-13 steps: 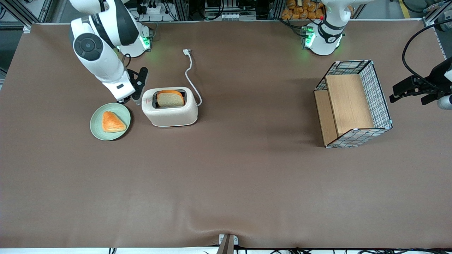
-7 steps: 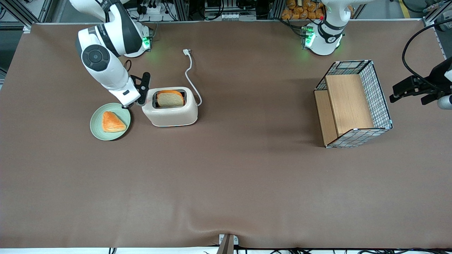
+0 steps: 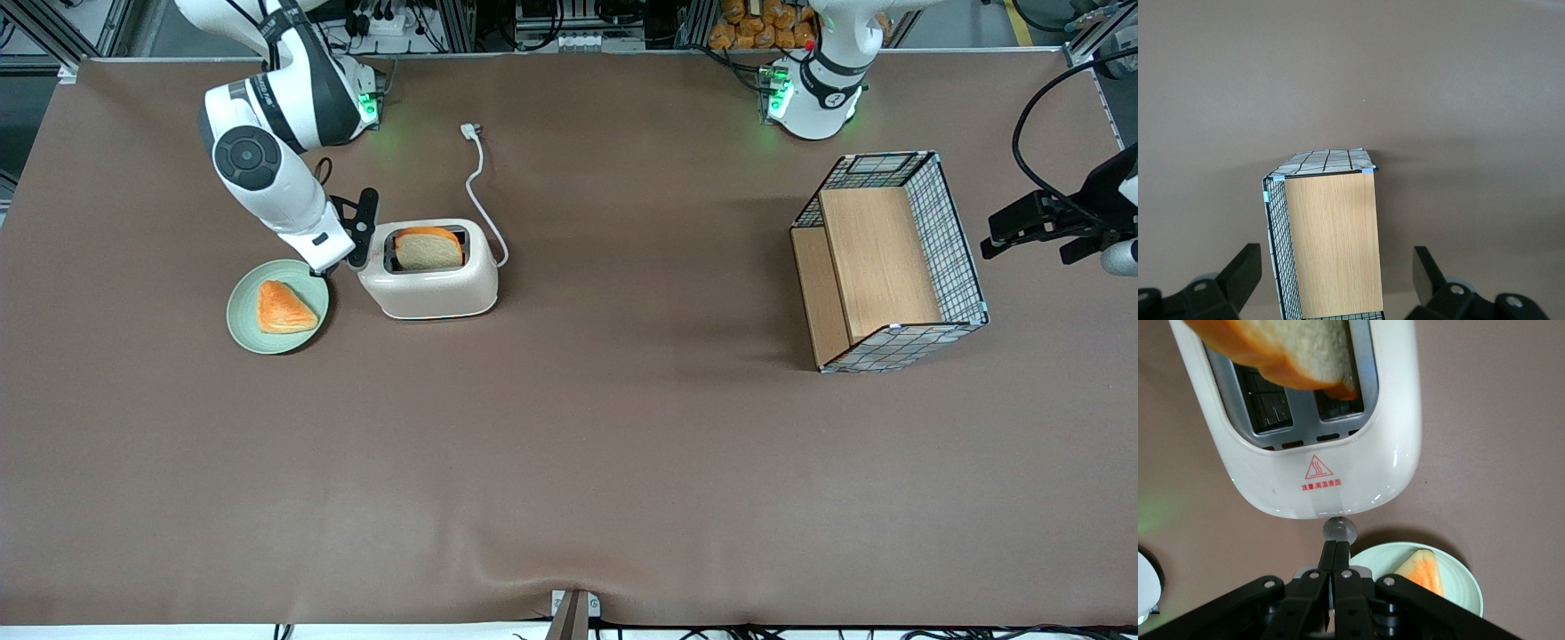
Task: Press toaster button with right arm
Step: 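Press the toaster lever down with the right gripper and hold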
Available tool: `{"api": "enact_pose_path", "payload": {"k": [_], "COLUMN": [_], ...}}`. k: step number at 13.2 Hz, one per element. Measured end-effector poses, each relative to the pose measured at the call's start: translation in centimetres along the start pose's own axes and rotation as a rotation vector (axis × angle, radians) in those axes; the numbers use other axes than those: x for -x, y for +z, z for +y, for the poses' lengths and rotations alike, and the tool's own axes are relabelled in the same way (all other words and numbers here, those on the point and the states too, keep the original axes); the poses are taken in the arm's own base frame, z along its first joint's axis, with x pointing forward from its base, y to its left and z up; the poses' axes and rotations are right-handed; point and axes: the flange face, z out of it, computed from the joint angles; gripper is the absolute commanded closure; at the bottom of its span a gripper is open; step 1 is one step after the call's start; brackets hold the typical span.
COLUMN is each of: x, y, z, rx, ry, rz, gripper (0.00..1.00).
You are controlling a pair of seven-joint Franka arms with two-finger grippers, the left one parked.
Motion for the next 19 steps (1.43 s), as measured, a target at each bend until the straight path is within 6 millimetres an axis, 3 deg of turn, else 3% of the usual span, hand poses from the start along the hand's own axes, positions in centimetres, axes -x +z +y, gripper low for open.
{"api": "enact_pose_path", "payload": {"k": [19], "x": [-1.0], "y": [4.7], "z": [1.3], "rx": [-0.021], "ry": [-0.011], "rz": [-0.01], "gripper": [1.0]}}
